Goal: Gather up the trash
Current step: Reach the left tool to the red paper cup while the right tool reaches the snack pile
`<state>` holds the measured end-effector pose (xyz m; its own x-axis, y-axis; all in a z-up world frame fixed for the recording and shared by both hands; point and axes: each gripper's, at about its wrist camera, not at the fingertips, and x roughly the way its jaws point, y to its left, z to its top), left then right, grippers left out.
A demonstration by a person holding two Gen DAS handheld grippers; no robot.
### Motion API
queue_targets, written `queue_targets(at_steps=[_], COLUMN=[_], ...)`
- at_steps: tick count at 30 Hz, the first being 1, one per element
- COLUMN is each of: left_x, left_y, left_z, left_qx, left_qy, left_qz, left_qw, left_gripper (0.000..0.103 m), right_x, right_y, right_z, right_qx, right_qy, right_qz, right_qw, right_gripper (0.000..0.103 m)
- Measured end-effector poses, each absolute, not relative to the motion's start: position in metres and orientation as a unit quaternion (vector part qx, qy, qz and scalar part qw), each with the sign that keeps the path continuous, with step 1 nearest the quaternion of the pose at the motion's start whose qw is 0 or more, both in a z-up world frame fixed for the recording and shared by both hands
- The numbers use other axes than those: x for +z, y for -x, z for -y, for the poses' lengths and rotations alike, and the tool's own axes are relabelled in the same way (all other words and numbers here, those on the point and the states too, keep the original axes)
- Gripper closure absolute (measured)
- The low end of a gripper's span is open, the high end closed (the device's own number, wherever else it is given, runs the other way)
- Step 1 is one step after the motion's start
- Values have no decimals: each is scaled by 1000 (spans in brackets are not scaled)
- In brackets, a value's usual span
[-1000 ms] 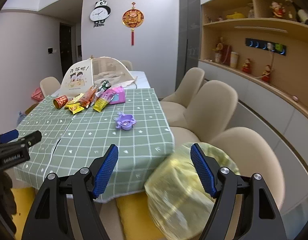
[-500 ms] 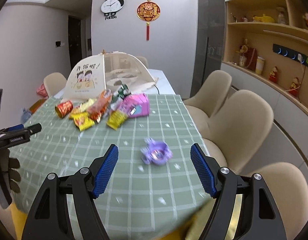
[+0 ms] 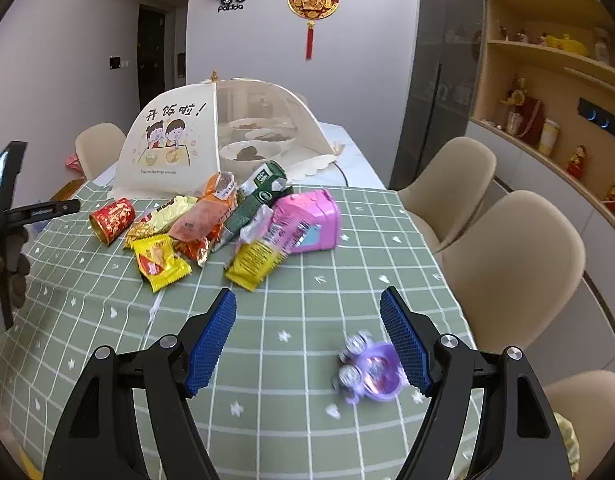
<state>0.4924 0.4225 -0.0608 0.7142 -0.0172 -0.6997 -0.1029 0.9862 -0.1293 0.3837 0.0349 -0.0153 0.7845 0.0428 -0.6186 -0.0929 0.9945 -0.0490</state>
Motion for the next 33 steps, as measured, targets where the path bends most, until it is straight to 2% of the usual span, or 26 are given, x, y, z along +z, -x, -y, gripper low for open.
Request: queue_targets(at_steps=[9, 12, 15, 21, 28, 32, 33], left_x=[-113, -124, -117, -93, -87, -85, -86], left_y=[-593, -603, -594, -551, -507, -500, -500], left_z=[-441, -441, -436, -406, -377, -371, -371], left_qx=[21, 18, -2, -43, -57, -67, -69], left_qy=[41, 52, 74, 89, 100, 106, 108], left_qz=[-453, -480, -469, -445, -431, -428, -429], left_qw=[890, 875, 880, 890, 895, 895, 894], left_gripper=[29, 41, 47, 47, 47, 47, 47], right_x=[-45, -50, -54, -63, -67, -79, -82], right_y=[-433, -454, -477, -519, -552, -572, -576], right_z=[-48, -57, -63, -71, -99, -109, -111], right_qx=[37, 39, 40, 55, 64, 57, 57], right_qy=[36, 46, 42, -14, 20, 29, 32], right_qz=[-372, -383, -389, -397, -407, -432, -440], right_qw=[927, 922, 919, 916, 911, 900, 896], right_gripper=[32, 32, 32, 32, 33, 45, 54])
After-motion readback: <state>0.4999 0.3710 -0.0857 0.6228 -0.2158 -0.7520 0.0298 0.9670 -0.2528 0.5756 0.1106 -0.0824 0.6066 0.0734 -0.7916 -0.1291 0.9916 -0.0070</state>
